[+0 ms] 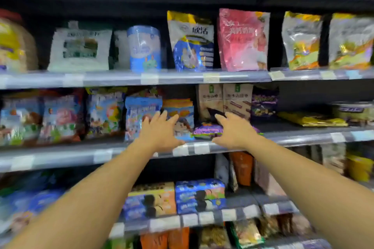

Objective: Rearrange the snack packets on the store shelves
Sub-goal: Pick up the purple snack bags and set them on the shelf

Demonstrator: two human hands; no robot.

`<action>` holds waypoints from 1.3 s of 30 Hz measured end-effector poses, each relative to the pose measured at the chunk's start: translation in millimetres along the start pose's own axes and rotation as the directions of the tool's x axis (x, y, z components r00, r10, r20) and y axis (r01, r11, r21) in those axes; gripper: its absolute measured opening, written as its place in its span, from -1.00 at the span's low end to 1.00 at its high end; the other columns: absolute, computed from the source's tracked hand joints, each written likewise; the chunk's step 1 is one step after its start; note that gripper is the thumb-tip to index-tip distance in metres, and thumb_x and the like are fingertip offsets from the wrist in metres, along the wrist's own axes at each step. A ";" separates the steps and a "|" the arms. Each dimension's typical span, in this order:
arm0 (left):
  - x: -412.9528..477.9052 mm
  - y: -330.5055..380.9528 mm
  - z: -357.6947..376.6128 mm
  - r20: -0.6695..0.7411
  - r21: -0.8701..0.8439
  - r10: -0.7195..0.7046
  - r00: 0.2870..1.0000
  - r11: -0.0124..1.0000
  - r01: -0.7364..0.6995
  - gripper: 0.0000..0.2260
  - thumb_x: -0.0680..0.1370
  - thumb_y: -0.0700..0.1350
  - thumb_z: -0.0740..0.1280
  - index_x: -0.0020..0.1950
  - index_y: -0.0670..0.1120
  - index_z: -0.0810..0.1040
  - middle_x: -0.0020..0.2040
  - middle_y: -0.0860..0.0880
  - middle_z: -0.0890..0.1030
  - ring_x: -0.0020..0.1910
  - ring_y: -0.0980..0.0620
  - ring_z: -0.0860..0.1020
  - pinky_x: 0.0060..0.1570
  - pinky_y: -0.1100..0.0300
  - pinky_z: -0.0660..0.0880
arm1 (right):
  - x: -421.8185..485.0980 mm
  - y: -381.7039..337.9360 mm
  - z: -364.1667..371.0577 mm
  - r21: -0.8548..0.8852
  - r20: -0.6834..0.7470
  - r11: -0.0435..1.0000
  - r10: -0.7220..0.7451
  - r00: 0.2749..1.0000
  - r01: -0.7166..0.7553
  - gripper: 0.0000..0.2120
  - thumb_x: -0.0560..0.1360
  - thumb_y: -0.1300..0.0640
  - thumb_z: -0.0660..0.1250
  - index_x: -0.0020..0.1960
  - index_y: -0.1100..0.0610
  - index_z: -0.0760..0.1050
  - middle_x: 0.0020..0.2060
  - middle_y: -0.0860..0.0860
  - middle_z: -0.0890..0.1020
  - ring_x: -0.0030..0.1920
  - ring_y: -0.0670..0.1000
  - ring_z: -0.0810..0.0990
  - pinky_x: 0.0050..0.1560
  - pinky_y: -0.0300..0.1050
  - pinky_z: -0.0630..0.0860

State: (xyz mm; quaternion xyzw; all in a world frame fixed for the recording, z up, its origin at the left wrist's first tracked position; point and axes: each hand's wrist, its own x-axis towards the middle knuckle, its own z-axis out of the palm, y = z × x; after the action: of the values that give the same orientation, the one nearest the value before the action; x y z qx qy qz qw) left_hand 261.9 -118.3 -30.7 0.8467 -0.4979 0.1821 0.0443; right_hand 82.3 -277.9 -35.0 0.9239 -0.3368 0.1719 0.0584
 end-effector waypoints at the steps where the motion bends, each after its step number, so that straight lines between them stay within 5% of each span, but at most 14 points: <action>1: -7.6 6.1 3.4 0.004 -0.019 0.003 1.000 1.000 -0.003 -0.17 0.45 0.38 0.22 0.58 0.11 -0.06 0.60 -0.08 -0.06 0.57 -0.13 -0.07 0.49 -0.20 -0.02 | -6.4 7.0 -3.7 -0.040 0.002 0.999 -0.008 1.000 0.008 -0.12 0.41 -0.31 0.27 0.58 -0.05 -0.02 0.56 0.14 0.09 0.52 0.18 0.14 0.46 0.19 0.16; 11: 1.9 68.4 -8.4 0.058 -0.061 0.017 0.998 0.998 -0.013 -0.16 0.46 0.37 0.22 0.58 0.10 -0.10 0.61 -0.05 -0.12 0.58 -0.10 -0.12 0.49 -0.22 -0.03 | -29.3 82.9 -6.5 0.009 0.003 0.997 0.072 0.997 -0.072 -0.14 0.43 -0.31 0.26 0.57 -0.14 -0.09 0.58 0.07 -0.04 0.56 0.20 -0.04 0.48 0.29 0.00; 27: 87.0 161.8 11.3 0.204 -0.090 -0.154 0.967 0.980 0.175 -0.21 0.47 0.36 0.22 0.58 0.12 -0.04 0.61 -0.07 -0.07 0.57 -0.13 -0.10 0.48 -0.25 -0.04 | 40.8 226.5 14.5 0.222 0.087 0.974 0.030 0.996 -0.049 -0.18 0.41 -0.38 0.23 0.56 -0.16 0.02 0.57 0.04 0.06 0.52 0.18 0.14 0.45 0.25 0.18; 35: 121.6 150.3 19.3 0.249 -0.230 -0.267 0.931 0.918 0.325 -0.39 0.57 0.18 0.20 0.55 -0.03 0.18 0.52 -0.07 0.30 0.42 -0.10 0.36 0.38 0.02 0.31 | 89.3 233.6 33.9 0.526 0.155 0.844 0.029 0.987 -0.108 -0.21 0.43 -0.32 0.28 0.53 0.00 0.18 0.50 0.09 0.30 0.42 0.19 0.35 0.35 0.07 0.38; 39: 145.8 147.0 27.7 0.199 -0.307 -0.359 0.912 0.861 0.406 -0.62 0.60 0.02 0.19 0.36 -0.14 0.44 0.22 -0.15 0.57 0.03 -0.09 0.54 0.02 0.10 0.44 | 120.8 231.2 46.9 0.589 0.217 0.775 0.122 0.969 -0.229 -0.22 0.50 -0.30 0.23 0.53 0.15 0.17 0.50 0.11 0.30 0.43 0.19 0.34 0.33 0.00 0.34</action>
State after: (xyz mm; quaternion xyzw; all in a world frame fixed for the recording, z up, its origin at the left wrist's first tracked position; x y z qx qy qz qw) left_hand 206.7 -319.5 -20.7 0.9184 -0.3452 0.0227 0.1921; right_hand 33.1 -538.3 -37.5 0.8686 -0.3519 0.1981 -0.2871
